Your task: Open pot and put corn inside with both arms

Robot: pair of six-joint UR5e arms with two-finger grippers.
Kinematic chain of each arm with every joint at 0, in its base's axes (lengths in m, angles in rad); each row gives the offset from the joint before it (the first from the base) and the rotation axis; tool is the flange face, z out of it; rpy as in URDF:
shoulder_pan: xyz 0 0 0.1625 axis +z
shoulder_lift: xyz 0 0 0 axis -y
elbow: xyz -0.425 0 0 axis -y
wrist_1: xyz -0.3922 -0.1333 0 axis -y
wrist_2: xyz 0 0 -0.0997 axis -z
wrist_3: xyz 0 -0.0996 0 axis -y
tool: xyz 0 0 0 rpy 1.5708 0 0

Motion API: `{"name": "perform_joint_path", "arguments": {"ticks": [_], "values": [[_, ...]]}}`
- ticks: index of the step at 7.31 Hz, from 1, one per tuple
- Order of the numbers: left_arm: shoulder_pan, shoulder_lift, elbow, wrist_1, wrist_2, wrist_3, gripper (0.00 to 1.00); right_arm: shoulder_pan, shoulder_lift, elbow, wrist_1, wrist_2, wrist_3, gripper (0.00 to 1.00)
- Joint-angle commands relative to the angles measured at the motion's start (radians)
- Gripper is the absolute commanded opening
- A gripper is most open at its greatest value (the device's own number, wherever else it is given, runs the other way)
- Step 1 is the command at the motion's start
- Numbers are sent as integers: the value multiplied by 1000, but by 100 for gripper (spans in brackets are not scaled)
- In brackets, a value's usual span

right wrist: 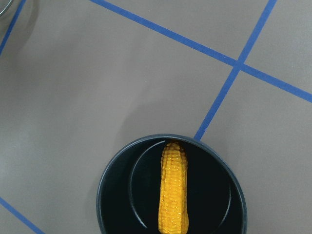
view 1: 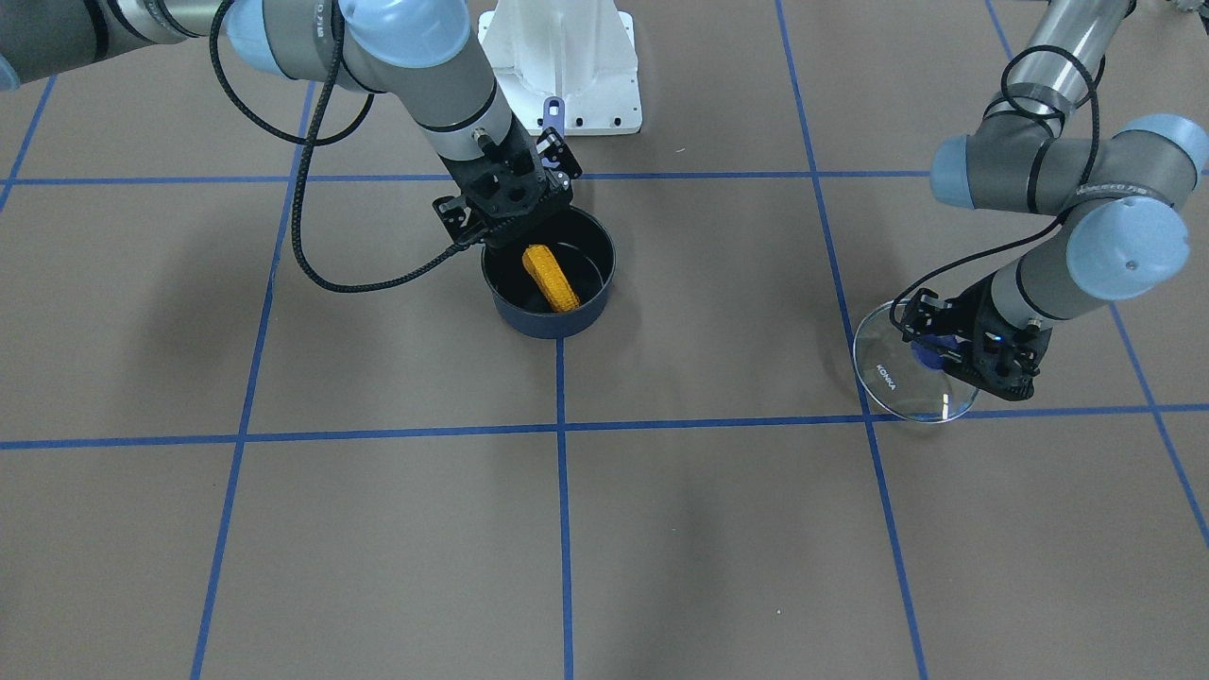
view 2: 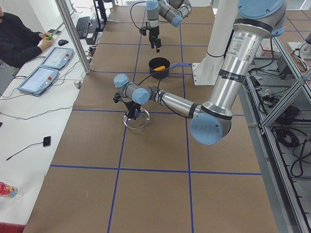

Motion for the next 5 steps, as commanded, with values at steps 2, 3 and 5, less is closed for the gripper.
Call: {"name": "perform_joint_path", "arguments": {"ticks": [2, 3, 5], "values": [[-5, 8, 0, -2, 0, 0, 67, 0, -5, 0, 0, -1, -2, 100], [-5, 9, 0, -2, 0, 0, 69, 0, -5, 0, 0, -1, -2, 100], [-7, 9, -1, -3, 0, 0, 97, 1, -6, -2, 0, -1, -2, 100]]}}
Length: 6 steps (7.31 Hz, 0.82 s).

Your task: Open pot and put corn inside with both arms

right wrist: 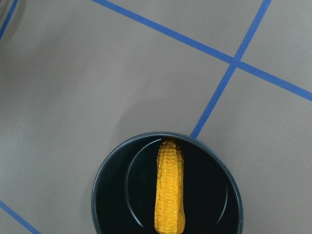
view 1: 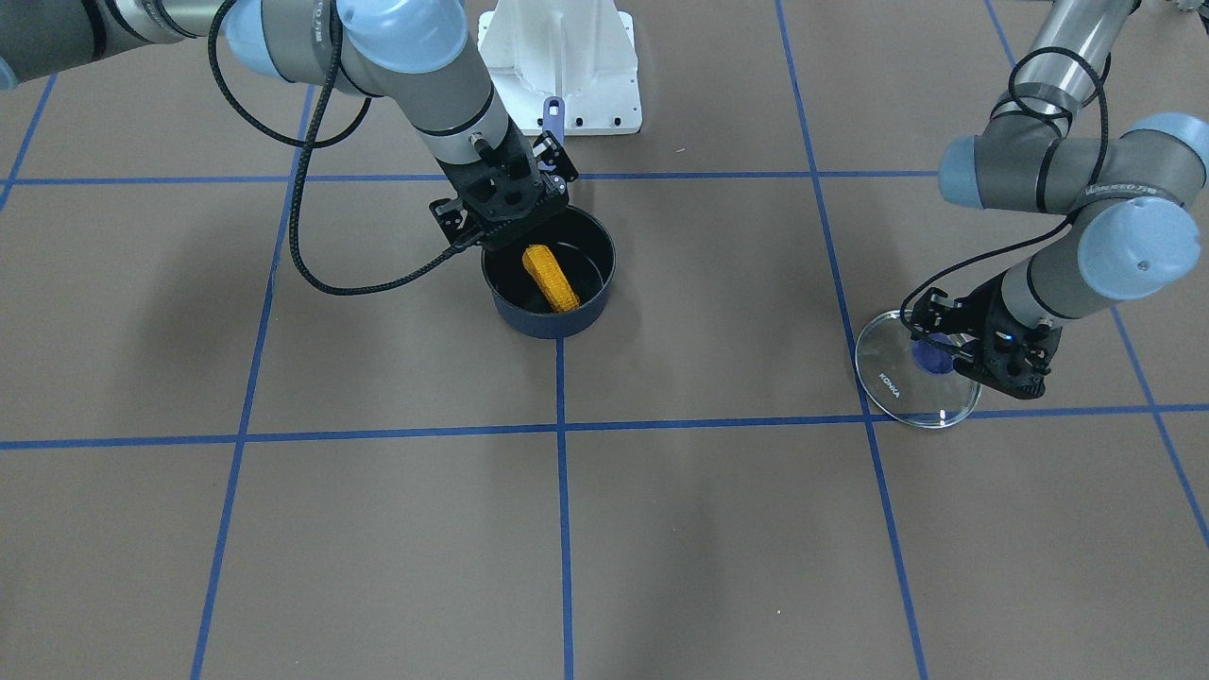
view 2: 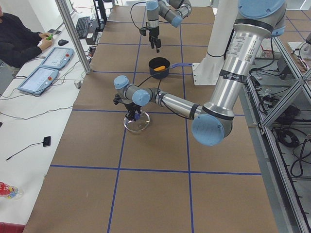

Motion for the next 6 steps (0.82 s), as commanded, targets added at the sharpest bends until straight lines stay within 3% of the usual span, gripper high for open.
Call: {"name": "perform_joint_path", "arguments": {"ticks": [1, 5, 6], "values": [[-4, 0, -3, -1, 0, -2, 97, 3, -2, -1, 0, 0, 0, 100], [-212, -1, -30, 20, -28, 50, 98, 95, -62, 18, 3, 3, -12, 100], [-258, 31, -32, 28, -28, 78, 98, 131, -103, 63, 3, 9, -12, 100]]}}
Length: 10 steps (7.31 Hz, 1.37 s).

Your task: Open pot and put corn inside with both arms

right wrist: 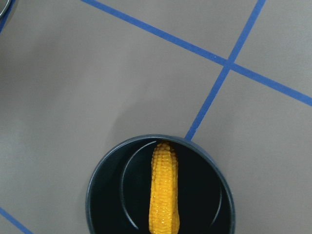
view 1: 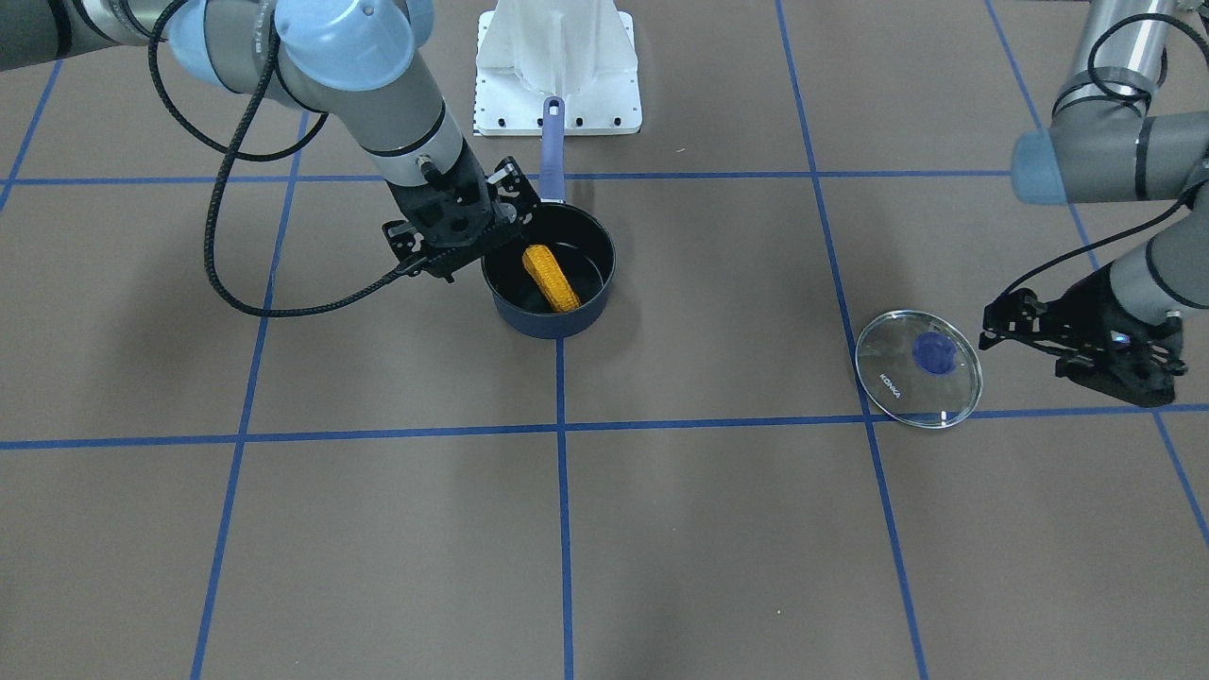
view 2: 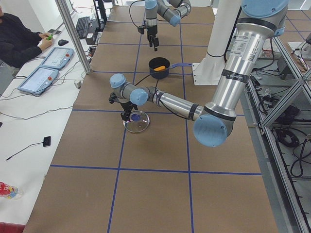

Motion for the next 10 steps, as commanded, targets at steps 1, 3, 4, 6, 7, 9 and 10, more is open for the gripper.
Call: {"name": "perform_joint_path", "arguments": {"ticks": [1, 3, 4, 6, 7, 9, 10], "values": [[-127, 54, 0, 13, 1, 62, 99, 78, -65, 53, -6, -32, 17, 100], [-223, 115, 5, 13, -1, 159, 100, 222, -166, 52, -15, -5, 19, 100], [-241, 129, 8, 25, -1, 214, 100, 300, -237, 61, -10, 0, 11, 100], [-263, 129, 5, 101, -1, 302, 100, 432, -355, 54, -17, 26, -160, 100], [-277, 129, 5, 129, -1, 307, 100, 494, -413, 52, -42, 41, -256, 100], [-304, 160, 6, 135, -1, 348, 100, 565, -475, 52, -145, 43, -430, 100], [-324, 183, 5, 137, -1, 354, 100, 595, -528, 58, -139, 76, -431, 100]]}}
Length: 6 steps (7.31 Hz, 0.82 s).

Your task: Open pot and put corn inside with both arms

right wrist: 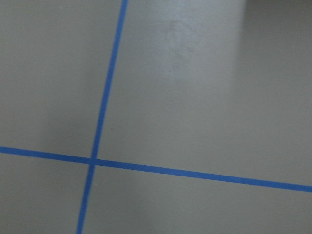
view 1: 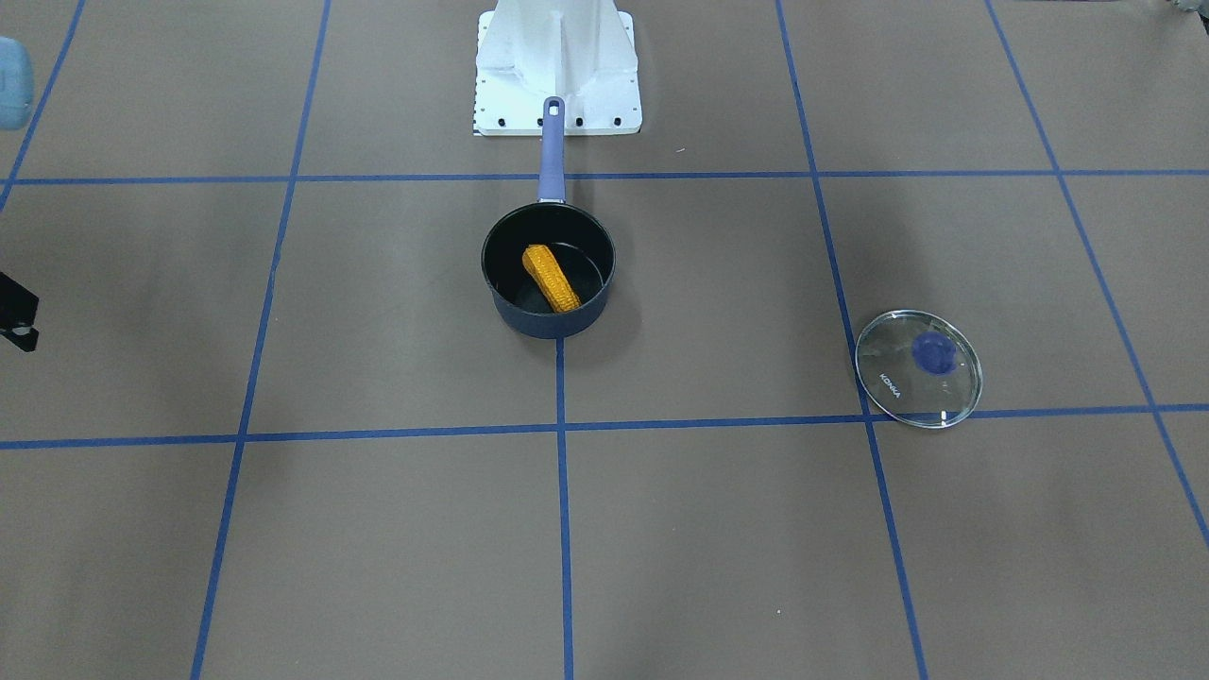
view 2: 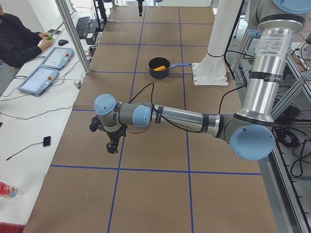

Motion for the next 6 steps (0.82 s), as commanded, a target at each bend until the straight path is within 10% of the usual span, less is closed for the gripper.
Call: {"name": "perform_joint_path", "arguments": {"ticks": [1, 6], "values": [[-42, 40, -4, 4, 0, 18, 100, 90, -126, 2, 2, 98, -44, 100], [-82, 74, -3, 4, -2, 4, 100, 145, -273, -21, 94, 105, -43, 100]]}}
